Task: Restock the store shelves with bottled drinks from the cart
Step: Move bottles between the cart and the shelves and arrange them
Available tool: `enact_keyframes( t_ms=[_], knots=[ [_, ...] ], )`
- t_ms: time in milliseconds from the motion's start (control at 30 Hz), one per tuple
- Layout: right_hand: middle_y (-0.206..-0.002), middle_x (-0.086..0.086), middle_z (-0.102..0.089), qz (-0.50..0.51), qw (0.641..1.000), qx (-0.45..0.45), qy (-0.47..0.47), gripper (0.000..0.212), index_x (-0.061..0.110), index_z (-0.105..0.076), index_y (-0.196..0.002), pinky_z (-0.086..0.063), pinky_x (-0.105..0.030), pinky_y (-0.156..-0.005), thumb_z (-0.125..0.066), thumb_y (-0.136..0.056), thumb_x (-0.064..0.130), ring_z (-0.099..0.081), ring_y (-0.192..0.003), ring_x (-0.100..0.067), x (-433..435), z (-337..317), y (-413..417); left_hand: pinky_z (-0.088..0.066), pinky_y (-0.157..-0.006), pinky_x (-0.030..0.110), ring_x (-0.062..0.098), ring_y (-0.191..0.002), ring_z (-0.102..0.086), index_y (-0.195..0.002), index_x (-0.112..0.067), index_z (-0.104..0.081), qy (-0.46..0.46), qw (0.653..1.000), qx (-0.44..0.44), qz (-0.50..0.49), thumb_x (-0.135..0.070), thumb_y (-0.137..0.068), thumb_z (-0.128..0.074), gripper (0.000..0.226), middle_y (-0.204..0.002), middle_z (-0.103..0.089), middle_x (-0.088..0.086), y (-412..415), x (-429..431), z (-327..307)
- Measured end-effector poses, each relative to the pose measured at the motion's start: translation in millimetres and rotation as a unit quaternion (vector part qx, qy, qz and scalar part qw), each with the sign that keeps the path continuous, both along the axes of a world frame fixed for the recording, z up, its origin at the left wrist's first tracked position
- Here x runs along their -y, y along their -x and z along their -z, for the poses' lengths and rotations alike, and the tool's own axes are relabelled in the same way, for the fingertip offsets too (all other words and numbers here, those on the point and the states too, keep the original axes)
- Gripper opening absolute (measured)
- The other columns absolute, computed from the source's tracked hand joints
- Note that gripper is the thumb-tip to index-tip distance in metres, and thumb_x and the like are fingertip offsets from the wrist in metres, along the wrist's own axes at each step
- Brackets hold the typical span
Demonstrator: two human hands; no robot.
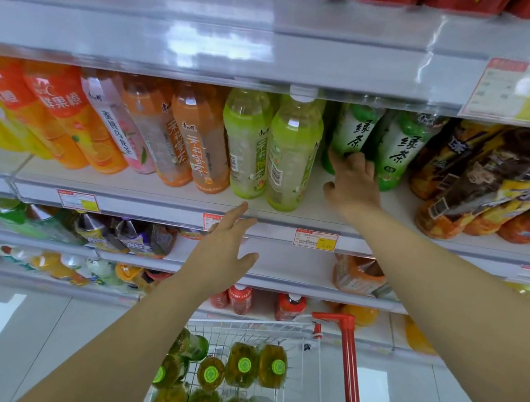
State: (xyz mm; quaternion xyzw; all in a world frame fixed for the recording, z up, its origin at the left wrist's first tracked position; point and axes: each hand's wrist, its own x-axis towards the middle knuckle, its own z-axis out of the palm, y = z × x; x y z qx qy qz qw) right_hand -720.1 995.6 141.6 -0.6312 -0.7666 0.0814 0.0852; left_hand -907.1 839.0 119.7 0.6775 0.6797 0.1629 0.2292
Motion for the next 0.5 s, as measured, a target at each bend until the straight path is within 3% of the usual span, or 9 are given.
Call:
enact_keyframes(
  t_ms=[133, 200, 267, 333, 400, 500],
  knots=[
    [-0.154, -0.003, -0.018, -0.017, 0.998, 0.024, 0.060, 0.067, 0.029, -0.016, -0.148, -0.024, -0.042, -0.110, -0.048, -0.090, 0.020, -0.018, -0.137, -0.030, 7.1, 1.6, -3.3, -0.031, -0.107, 0.033, 0.019, -0.140, -0.025, -0.145, -0.019, -0.030, 0.001, 1.000, 0.001, 0.003, -0.028, -0.090, -0.059, 0.062, -0.157, 0.001, -0.009, 1.2, 1.1, 5.1],
    [-0.154, -0.003, -0.022, -0.038, 0.999, 0.006, 0.022, 0.063, 0.027, -0.028, -0.146, -0.026, -0.042, -0.107, -0.049, -0.088, 0.017, -0.024, -0.136, -0.031, 28.7, 9.5, -12.5, -0.031, -0.110, 0.035, 0.017, -0.142, -0.021, -0.144, -0.019, -0.031, -0.004, 1.000, 0.015, 0.007, -0.027, -0.091, -0.058, 0.061, -0.157, 0.004, -0.010, 1.1, 3.3, 9.1],
    [-0.142, -0.009, -0.044, -0.070, 0.992, -0.072, -0.076, 0.051, 0.018, -0.050, -0.134, -0.034, -0.044, -0.099, -0.052, -0.083, 0.012, -0.039, -0.125, -0.035, 62.1, 19.9, -25.3, -0.032, -0.108, 0.031, 0.012, -0.142, -0.020, -0.142, -0.020, -0.036, -0.035, 0.998, 0.046, 0.010, -0.023, -0.091, -0.058, 0.055, -0.157, 0.001, -0.010, 0.5, 10.5, 14.0],
    [-0.122, -0.007, -0.060, -0.095, 0.971, -0.172, -0.134, 0.039, 0.014, -0.063, -0.116, -0.037, -0.038, -0.095, -0.047, -0.081, 0.016, -0.050, -0.110, -0.031, 103.0, 31.3, -34.6, -0.038, -0.096, 0.022, -0.001, -0.131, -0.029, -0.136, -0.020, -0.045, -0.080, 0.994, 0.071, 0.004, -0.016, -0.092, -0.056, 0.045, -0.153, -0.012, -0.013, 2.2, 26.7, 22.1],
    [-0.110, -0.003, -0.063, -0.116, 0.962, -0.213, -0.124, 0.036, 0.013, -0.067, -0.106, -0.035, -0.028, -0.092, -0.043, -0.081, 0.019, -0.050, -0.103, -0.021, 145.5, 50.0, -36.3, -0.048, -0.084, 0.024, -0.004, -0.112, -0.043, -0.127, -0.020, -0.054, -0.093, 0.991, 0.093, -0.024, -0.011, -0.091, -0.055, 0.037, -0.143, -0.027, -0.017, 7.5, 51.5, 36.6],
    [-0.101, 0.002, -0.064, -0.135, 0.967, -0.216, -0.017, 0.031, 0.016, -0.068, -0.102, -0.030, -0.018, -0.090, -0.045, -0.082, 0.020, -0.052, -0.098, -0.016, 198.4, 94.5, -26.2, -0.047, -0.086, 0.028, 0.008, -0.095, -0.054, -0.117, -0.017, -0.061, -0.058, 0.990, 0.095, -0.092, -0.004, -0.089, -0.056, 0.032, -0.123, -0.052, -0.008, 22.7, 97.0, 79.0]
  ],
)
